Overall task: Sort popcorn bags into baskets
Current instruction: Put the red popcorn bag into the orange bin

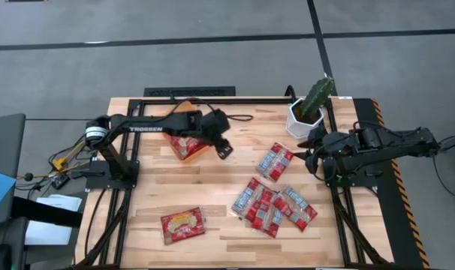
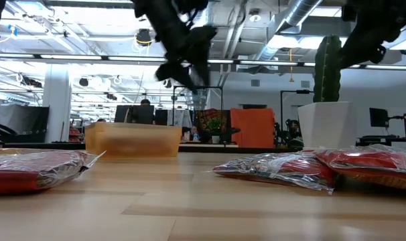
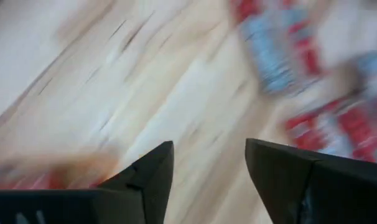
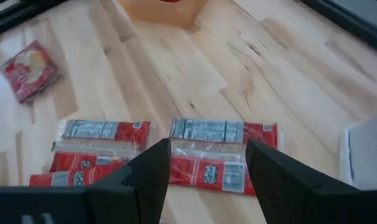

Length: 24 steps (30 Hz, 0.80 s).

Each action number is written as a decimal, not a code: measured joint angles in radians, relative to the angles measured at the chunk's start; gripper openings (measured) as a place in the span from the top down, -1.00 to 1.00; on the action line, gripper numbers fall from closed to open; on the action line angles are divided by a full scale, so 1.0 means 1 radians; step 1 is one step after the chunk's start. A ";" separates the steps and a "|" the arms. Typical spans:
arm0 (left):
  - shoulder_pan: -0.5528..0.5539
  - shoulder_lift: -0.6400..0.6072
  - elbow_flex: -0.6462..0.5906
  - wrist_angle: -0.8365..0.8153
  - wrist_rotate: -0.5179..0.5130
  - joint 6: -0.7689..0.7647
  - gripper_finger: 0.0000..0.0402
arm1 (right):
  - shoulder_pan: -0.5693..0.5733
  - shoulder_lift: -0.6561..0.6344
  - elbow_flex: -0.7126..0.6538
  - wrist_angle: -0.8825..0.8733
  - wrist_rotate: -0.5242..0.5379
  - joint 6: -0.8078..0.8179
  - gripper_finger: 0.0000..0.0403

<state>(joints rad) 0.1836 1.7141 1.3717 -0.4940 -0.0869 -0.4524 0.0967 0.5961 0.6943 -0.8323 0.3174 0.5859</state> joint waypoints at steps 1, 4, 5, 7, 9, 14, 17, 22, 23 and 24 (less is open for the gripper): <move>-0.012 0.016 0.002 0.059 -0.003 -0.001 0.04 | -0.001 0.000 -0.010 -0.011 0.003 0.043 -0.16; -0.019 0.074 0.000 0.143 0.037 -0.051 -0.02 | -0.010 0.000 -0.041 -0.059 0.048 0.230 -0.16; -0.015 0.099 0.000 0.182 0.057 -0.084 -0.03 | -0.013 0.000 -0.056 -0.078 0.057 0.294 -0.16; -0.003 0.149 -0.001 0.217 0.067 -0.142 -0.04 | -0.022 0.007 -0.097 -0.104 0.076 0.421 -0.16; 0.009 0.203 0.006 0.287 0.091 -0.174 -0.04 | -0.025 0.014 -0.139 -0.126 0.084 0.530 -0.16; 0.021 0.316 0.061 0.390 0.171 -0.212 -0.04 | -0.019 0.012 -0.240 -0.085 0.089 0.699 -0.16; 0.022 0.378 0.117 0.406 0.211 -0.224 -0.04 | -0.007 0.013 -0.284 -0.019 0.092 0.785 -0.16; 0.022 0.476 0.208 0.400 0.240 -0.229 -0.04 | -0.002 0.033 -0.348 0.056 0.100 0.901 -0.16; 0.022 0.492 0.220 0.395 0.241 -0.235 -0.04 | -0.001 0.037 -0.360 0.071 0.100 0.909 -0.16; 0.022 0.504 0.227 0.383 0.246 -0.241 -0.04 | 0.000 0.039 -0.371 0.083 0.101 0.914 -0.16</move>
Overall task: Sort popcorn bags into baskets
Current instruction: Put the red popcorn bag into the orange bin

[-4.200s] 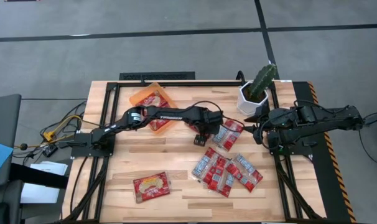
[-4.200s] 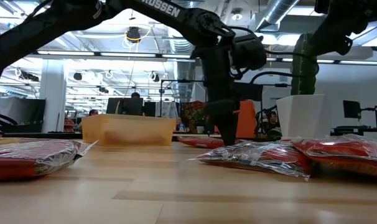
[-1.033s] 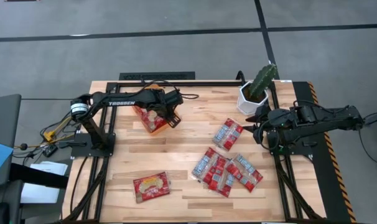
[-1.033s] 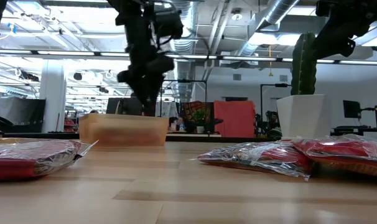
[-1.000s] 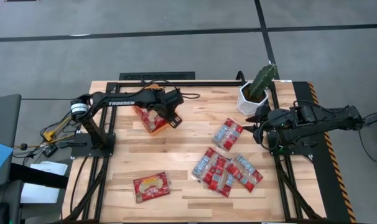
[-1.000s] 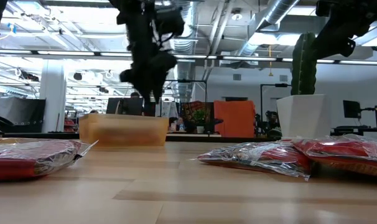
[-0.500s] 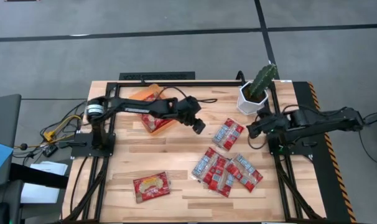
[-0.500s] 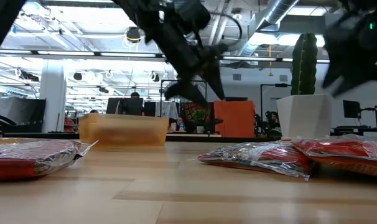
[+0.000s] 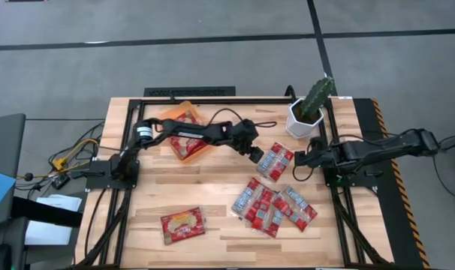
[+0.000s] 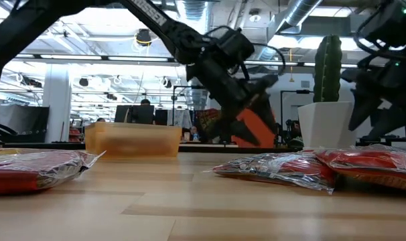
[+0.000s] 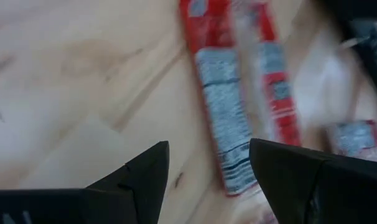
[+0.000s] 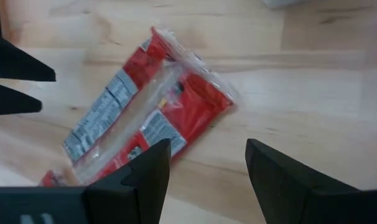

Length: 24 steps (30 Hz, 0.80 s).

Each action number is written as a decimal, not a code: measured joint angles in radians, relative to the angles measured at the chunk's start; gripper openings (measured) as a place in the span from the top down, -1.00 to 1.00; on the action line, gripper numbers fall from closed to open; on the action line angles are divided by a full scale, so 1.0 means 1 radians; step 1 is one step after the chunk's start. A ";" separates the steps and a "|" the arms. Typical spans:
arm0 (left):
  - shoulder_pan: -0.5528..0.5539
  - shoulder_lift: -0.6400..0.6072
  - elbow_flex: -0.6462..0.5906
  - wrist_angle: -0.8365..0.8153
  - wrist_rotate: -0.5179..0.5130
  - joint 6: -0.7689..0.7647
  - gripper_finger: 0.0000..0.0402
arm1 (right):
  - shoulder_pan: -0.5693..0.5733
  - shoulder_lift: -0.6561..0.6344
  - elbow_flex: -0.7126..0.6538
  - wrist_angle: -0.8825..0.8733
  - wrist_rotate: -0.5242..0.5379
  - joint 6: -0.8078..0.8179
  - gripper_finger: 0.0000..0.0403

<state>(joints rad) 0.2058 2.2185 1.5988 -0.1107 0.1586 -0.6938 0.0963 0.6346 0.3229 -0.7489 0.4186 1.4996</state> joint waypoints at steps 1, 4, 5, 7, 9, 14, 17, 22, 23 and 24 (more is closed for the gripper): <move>0.000 0.014 0.006 0.001 0.008 -0.006 -0.04 | 0.000 0.009 -0.010 0.029 0.000 0.003 -0.16; 0.000 0.031 0.007 0.016 0.035 -0.027 -0.04 | 0.000 0.045 -0.022 0.078 0.003 0.003 -0.16; 0.000 0.040 0.007 0.033 0.037 -0.029 -0.04 | -0.001 0.064 -0.023 0.085 0.003 0.004 -0.16; 0.000 0.050 0.009 0.051 0.057 -0.033 -0.04 | -0.001 0.102 -0.021 0.105 0.004 0.004 -0.16; 0.002 0.063 0.007 0.061 0.074 -0.043 -0.04 | 0.000 0.153 -0.022 0.107 0.003 0.016 -0.16; 0.004 0.074 0.002 0.068 0.098 -0.060 -0.04 | 0.000 0.274 -0.022 0.203 -0.004 0.013 -0.16; 0.005 0.074 -0.003 0.087 0.103 -0.052 -0.04 | -0.003 0.346 -0.022 0.297 -0.005 -0.024 -0.16; 0.006 0.074 -0.004 0.105 0.132 -0.056 -0.04 | -0.037 0.482 -0.021 0.473 -0.026 -0.111 -0.16; 0.006 0.075 -0.004 0.103 0.130 -0.050 -0.04 | -0.043 0.507 -0.018 0.498 -0.026 -0.126 -0.16; 0.006 0.075 -0.004 0.103 0.130 -0.047 -0.04 | -0.048 0.528 -0.019 0.524 -0.027 -0.140 -0.16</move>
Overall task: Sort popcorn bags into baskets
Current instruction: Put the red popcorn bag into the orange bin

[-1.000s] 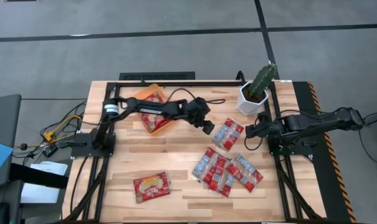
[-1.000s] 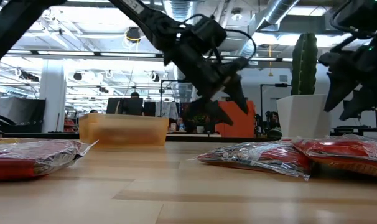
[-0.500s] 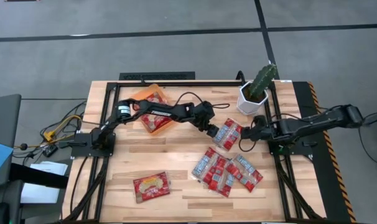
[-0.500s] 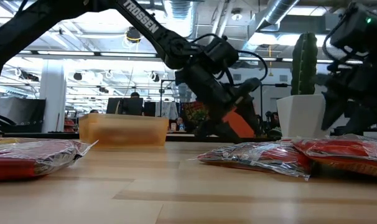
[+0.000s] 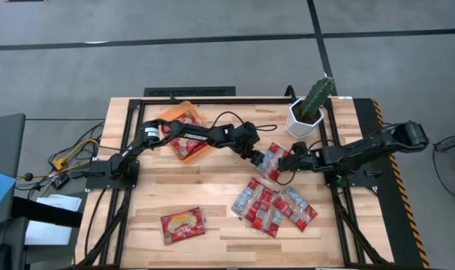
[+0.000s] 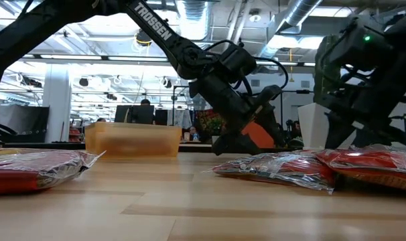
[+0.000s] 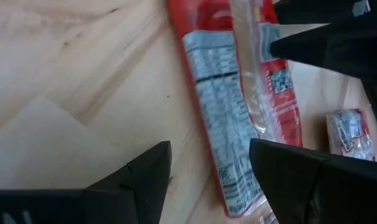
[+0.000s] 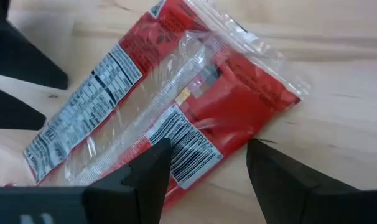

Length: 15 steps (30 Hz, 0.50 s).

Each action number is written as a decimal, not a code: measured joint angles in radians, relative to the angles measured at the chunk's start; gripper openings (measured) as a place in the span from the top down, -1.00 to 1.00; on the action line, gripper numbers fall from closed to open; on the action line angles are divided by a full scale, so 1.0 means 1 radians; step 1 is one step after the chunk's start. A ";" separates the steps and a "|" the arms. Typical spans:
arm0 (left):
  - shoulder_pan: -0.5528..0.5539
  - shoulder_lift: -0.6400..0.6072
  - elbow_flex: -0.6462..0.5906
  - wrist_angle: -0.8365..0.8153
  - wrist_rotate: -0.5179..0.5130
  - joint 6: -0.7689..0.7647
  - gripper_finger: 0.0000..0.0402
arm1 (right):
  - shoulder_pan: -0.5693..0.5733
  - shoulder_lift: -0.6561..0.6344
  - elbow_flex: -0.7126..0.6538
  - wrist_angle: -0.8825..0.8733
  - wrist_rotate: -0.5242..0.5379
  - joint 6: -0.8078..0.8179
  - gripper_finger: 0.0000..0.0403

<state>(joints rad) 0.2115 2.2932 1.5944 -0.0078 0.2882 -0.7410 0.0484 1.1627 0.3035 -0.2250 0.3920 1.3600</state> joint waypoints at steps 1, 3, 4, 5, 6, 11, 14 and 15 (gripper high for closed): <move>0.000 0.000 0.000 0.000 0.004 0.000 -0.04 | -0.004 0.019 0.001 0.027 0.004 -0.012 -0.16; 0.000 0.000 0.000 0.000 0.015 0.002 -0.04 | -0.007 0.041 0.000 0.079 0.013 -0.039 -0.16; 0.000 0.000 0.000 -0.003 0.017 0.003 -0.04 | -0.009 0.047 -0.001 0.097 0.016 -0.050 -0.16; 0.000 0.000 -0.004 0.001 0.017 0.003 -0.04 | -0.013 0.047 -0.001 0.113 0.016 -0.061 -0.16; 0.000 0.000 -0.010 0.008 0.017 0.003 -0.04 | -0.018 0.046 -0.002 0.125 0.014 -0.073 -0.16; -0.001 -0.001 -0.028 0.021 0.025 -0.012 -0.04 | -0.050 0.040 -0.003 0.207 -0.006 -0.158 -0.16; -0.007 -0.001 -0.029 0.034 0.023 -0.013 -0.04 | -0.075 0.054 -0.003 0.254 -0.022 -0.205 -0.16; -0.010 -0.001 -0.029 0.041 0.022 -0.013 -0.04 | -0.084 0.057 -0.003 0.270 -0.026 -0.214 -0.16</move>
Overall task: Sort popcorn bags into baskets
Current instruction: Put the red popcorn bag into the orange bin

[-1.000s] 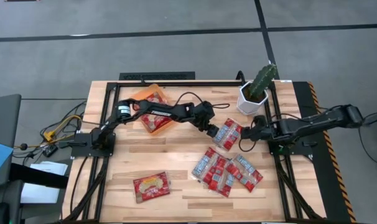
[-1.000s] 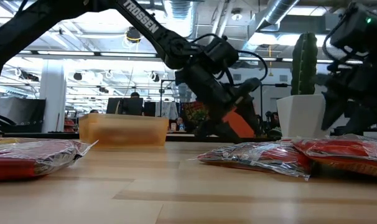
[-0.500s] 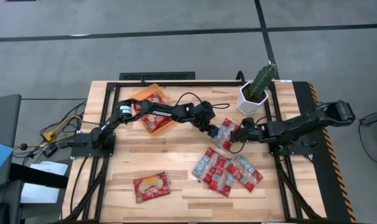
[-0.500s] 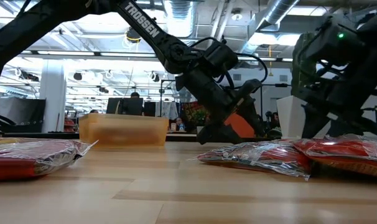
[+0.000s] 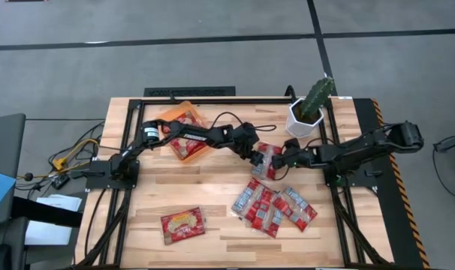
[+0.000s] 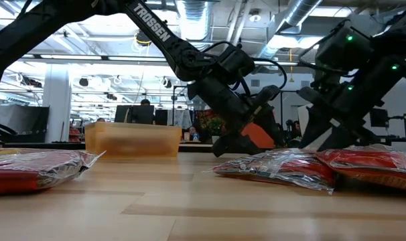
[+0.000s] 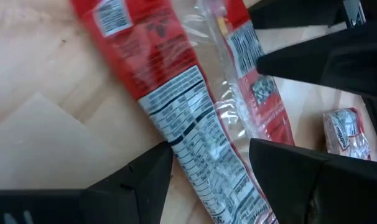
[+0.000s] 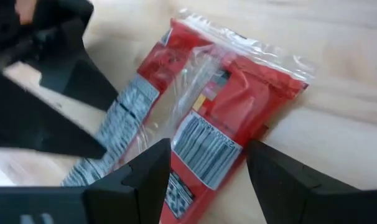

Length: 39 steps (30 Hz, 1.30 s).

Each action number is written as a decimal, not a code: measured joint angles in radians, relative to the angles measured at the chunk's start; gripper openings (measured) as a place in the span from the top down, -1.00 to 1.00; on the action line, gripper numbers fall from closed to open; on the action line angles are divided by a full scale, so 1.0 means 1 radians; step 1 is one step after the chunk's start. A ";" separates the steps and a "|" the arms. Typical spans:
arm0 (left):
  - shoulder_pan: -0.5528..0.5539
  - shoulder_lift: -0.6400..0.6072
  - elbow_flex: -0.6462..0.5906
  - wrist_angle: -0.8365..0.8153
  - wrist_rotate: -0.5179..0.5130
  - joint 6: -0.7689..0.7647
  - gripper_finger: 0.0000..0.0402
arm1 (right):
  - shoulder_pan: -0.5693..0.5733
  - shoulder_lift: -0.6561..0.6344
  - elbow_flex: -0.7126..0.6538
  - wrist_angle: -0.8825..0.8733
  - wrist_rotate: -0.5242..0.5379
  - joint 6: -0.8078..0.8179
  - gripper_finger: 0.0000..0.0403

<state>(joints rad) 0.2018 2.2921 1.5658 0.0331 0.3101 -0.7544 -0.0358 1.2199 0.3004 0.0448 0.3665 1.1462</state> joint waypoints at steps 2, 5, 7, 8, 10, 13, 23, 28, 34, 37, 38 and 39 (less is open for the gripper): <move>-0.004 0.000 -0.001 0.014 0.002 -0.005 -0.03 | -0.015 0.011 0.000 0.026 0.000 -0.004 -0.16; -0.012 0.000 -0.002 0.015 0.006 -0.016 0.05 | -0.027 0.034 -0.001 0.067 -0.002 -0.045 -0.16; -0.014 0.000 -0.002 0.006 0.005 -0.013 0.12 | -0.034 0.042 0.000 0.076 -0.009 -0.065 -0.16; -0.014 0.000 -0.002 0.004 0.004 -0.013 0.17 | -0.035 0.045 0.000 0.078 -0.015 -0.071 -0.16; -0.014 0.000 -0.002 0.001 0.000 -0.012 0.28 | -0.046 0.045 0.000 0.079 -0.027 -0.074 -0.16; -0.015 0.001 -0.002 0.000 -0.021 -0.003 0.46 | -0.046 0.045 0.000 0.078 -0.028 -0.074 -0.16; -0.019 0.001 -0.002 0.009 -0.026 0.010 0.98 | -0.046 0.003 0.000 0.059 -0.054 -0.074 -0.16; -0.017 -0.005 -0.002 0.005 0.018 0.000 1.00 | -0.046 -0.112 0.000 0.031 -0.054 -0.082 -0.16; -0.019 -0.024 0.047 -0.090 0.029 0.049 1.00 | -0.045 -0.318 0.002 -0.080 -0.061 -0.083 -0.16; -0.019 -0.038 0.072 -0.126 0.028 0.078 1.00 | -0.045 -0.418 0.002 -0.165 -0.059 -0.082 -0.16; -0.019 -0.045 0.082 -0.146 0.030 0.091 1.00 | -0.045 -0.448 0.002 -0.184 -0.058 -0.082 -0.16; -0.019 -0.054 0.091 -0.162 0.027 0.106 1.00 | -0.045 -0.477 0.002 -0.208 -0.057 -0.082 -0.16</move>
<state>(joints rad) 0.1825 2.2383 1.6566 -0.1289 0.3369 -0.6479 -0.0811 0.7428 0.3027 -0.1633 0.3091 1.0638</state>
